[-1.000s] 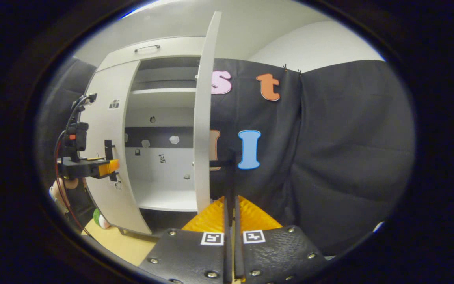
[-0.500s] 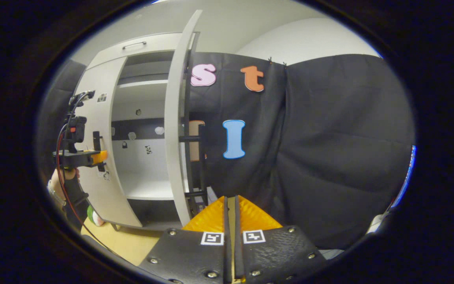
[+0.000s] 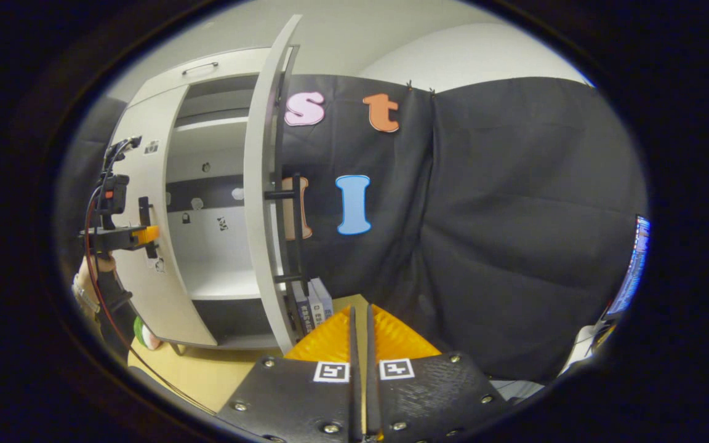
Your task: Open the right door of the double-door shoe cabinet with the right hand, and open the left door with the left hand.
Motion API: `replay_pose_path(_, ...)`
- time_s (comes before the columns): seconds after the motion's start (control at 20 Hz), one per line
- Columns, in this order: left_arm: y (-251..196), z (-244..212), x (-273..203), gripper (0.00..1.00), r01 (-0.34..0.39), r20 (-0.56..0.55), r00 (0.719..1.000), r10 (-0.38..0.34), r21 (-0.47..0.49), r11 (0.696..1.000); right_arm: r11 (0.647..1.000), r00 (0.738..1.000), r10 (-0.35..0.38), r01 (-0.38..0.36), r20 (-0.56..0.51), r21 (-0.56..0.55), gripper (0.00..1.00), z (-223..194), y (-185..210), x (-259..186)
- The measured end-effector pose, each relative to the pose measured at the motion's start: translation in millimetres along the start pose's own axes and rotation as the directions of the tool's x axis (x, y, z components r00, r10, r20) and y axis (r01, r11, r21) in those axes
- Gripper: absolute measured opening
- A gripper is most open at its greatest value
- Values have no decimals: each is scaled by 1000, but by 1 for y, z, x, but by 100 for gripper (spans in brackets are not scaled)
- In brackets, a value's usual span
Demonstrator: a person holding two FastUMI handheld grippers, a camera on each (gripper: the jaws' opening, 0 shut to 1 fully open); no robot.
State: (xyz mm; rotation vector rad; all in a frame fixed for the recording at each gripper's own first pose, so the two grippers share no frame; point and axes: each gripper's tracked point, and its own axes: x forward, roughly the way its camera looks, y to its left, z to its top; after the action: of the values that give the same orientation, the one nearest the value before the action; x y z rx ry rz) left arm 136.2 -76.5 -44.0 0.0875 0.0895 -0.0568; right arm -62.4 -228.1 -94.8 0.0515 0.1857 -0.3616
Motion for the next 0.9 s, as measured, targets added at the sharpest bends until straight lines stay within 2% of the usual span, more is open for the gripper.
replay_pose_path(0.15, 0, -1, -3, 20, 16, -2, 1000, -16, 2, 1000, 1000, 1000, 8, -8, 2, -2, 4, 2, 0, 0)
replay_pose_path(0.45, 1, -1, -24, 20, 53, -3, 999, -53, -6, 999, 999, 999, 32, -31, -9, 9, 4, 0, 1, 1)
replay_pose_path(0.9, 8, -4, -61, 19, 64, -13, 998, -65, -18, 998, 993, 993, 116, -116, -4, -8, 4, 4, 10, 2)
